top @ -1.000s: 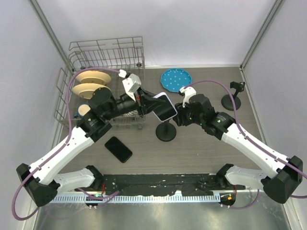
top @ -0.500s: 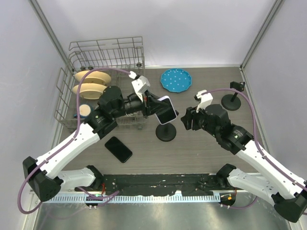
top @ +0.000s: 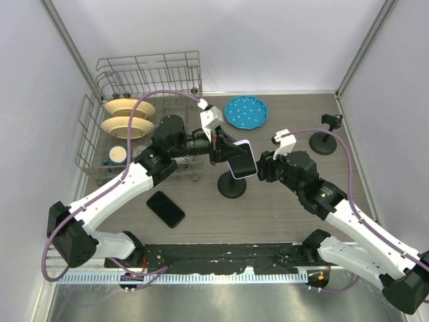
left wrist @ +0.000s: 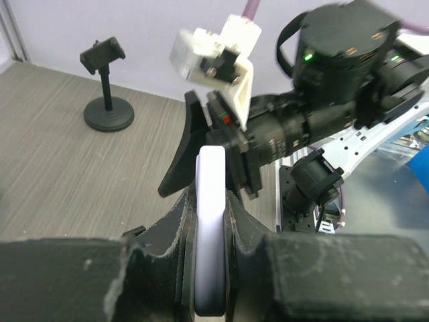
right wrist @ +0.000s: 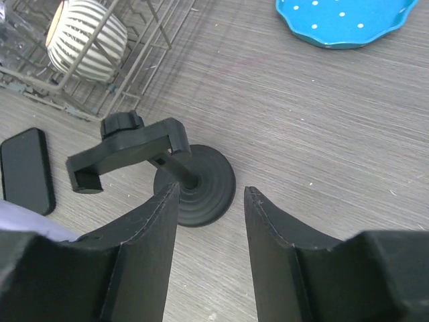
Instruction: Place the phone on the phone stand
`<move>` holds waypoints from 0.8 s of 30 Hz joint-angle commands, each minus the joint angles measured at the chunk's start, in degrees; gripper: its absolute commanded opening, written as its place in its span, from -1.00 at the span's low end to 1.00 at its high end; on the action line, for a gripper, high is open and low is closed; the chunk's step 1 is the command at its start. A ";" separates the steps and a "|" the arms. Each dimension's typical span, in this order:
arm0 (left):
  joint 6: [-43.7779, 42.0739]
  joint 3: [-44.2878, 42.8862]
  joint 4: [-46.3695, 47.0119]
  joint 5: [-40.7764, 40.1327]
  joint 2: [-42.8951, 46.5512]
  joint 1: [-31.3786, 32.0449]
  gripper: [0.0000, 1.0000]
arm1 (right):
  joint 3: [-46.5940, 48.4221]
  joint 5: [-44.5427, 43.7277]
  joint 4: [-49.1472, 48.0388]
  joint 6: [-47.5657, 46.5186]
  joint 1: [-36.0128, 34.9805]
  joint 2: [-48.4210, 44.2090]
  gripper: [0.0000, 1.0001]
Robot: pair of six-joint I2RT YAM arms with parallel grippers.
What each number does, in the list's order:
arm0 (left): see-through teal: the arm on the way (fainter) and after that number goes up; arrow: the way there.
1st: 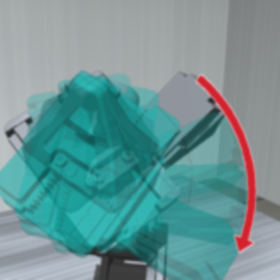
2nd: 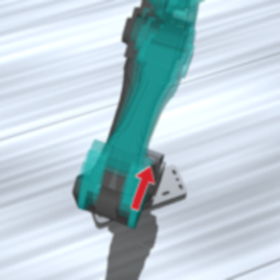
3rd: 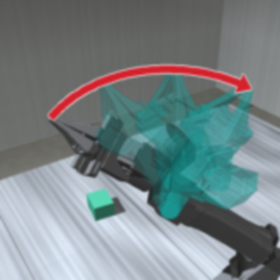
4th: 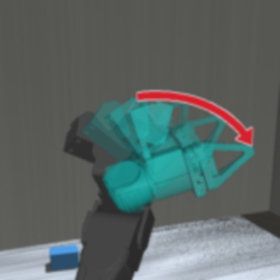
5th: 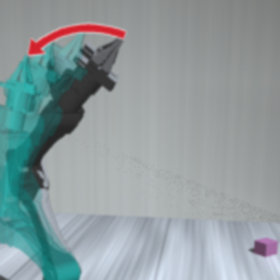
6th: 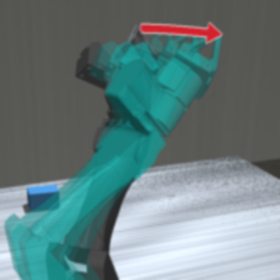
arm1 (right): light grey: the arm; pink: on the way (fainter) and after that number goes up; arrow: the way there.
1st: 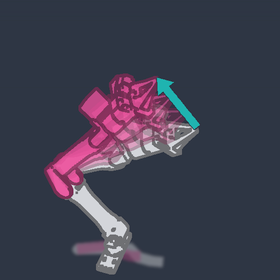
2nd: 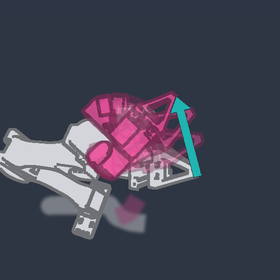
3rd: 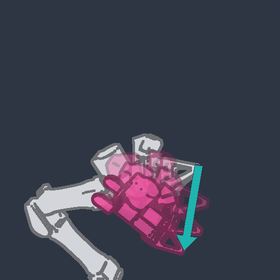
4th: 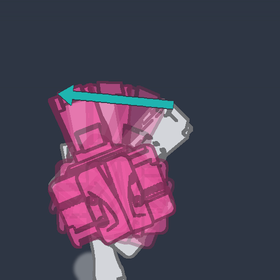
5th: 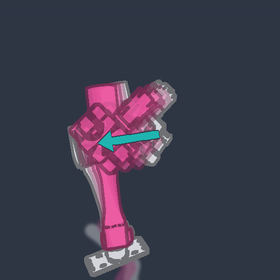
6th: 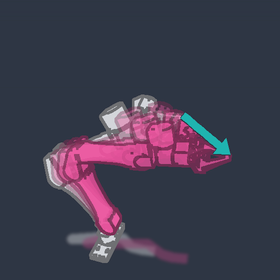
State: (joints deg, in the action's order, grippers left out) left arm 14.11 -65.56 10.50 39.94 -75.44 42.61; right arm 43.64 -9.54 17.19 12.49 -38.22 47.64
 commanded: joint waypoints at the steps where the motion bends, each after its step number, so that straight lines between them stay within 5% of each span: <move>1: -3.03 -1.86 4.98 -0.30 5.38 -0.07 -1.00 | -5.40 6.98 -14.88 -5.01 2.00 -0.79 -0.03; 12: -8.22 3.33 0.75 -9.01 16.55 -0.07 -1.00 | -13.23 14.03 -31.07 -13.89 2.01 -1.15 -0.04; 24: -9.01 4.04 -1.71 -8.22 18.57 0.02 -1.00 | -10.77 12.70 -30.29 -18.20 2.01 1.76 -0.24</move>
State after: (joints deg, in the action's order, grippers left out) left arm 6.46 -60.45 5.13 32.49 -59.27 42.63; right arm 30.33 3.29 -11.25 -3.31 -36.25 48.84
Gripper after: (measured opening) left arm 0.185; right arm 0.410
